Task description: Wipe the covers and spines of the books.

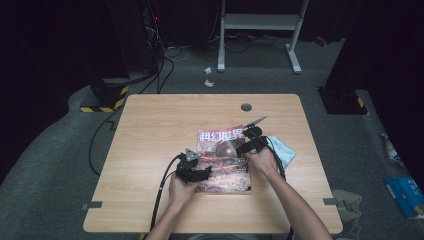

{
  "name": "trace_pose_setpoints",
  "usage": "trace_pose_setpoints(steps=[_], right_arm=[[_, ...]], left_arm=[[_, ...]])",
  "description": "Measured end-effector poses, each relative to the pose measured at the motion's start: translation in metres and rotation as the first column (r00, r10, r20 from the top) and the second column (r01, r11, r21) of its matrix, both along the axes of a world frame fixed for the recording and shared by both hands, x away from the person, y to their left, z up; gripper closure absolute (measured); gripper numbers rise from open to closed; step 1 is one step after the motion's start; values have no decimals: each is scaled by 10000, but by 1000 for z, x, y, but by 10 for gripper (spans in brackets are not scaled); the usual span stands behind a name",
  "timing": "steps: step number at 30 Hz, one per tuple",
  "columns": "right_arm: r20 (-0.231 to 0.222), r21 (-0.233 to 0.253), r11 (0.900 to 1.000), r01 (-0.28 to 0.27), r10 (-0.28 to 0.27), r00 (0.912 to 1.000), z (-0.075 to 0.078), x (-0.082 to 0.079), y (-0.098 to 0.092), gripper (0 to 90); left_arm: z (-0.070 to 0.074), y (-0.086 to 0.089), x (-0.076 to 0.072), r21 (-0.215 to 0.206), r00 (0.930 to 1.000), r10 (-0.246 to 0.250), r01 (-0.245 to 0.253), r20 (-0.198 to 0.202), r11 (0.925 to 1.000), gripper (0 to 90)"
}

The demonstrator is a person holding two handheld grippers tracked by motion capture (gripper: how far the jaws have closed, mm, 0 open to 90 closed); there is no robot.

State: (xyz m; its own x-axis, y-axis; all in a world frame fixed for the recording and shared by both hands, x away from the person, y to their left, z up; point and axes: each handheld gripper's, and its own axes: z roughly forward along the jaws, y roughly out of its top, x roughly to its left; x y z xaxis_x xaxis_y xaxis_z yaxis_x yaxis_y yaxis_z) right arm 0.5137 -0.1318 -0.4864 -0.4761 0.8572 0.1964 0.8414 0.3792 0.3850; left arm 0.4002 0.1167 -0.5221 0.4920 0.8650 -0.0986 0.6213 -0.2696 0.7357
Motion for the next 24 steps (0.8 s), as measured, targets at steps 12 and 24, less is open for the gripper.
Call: trace_pose_setpoints(steps=[12, 24], right_arm=[[258, 570, 9975, -424, 410, 9988, 13, -8, 2, 600], [139, 501, 9938, -992, 986, 9950, 11, -18, 7, 610]], left_arm=[[1, -2, 1, 105, 10000, 76, -76, -46, 9999, 313], [1, -3, 1, 140, 9999, 164, -163, -52, 9998, 314]])
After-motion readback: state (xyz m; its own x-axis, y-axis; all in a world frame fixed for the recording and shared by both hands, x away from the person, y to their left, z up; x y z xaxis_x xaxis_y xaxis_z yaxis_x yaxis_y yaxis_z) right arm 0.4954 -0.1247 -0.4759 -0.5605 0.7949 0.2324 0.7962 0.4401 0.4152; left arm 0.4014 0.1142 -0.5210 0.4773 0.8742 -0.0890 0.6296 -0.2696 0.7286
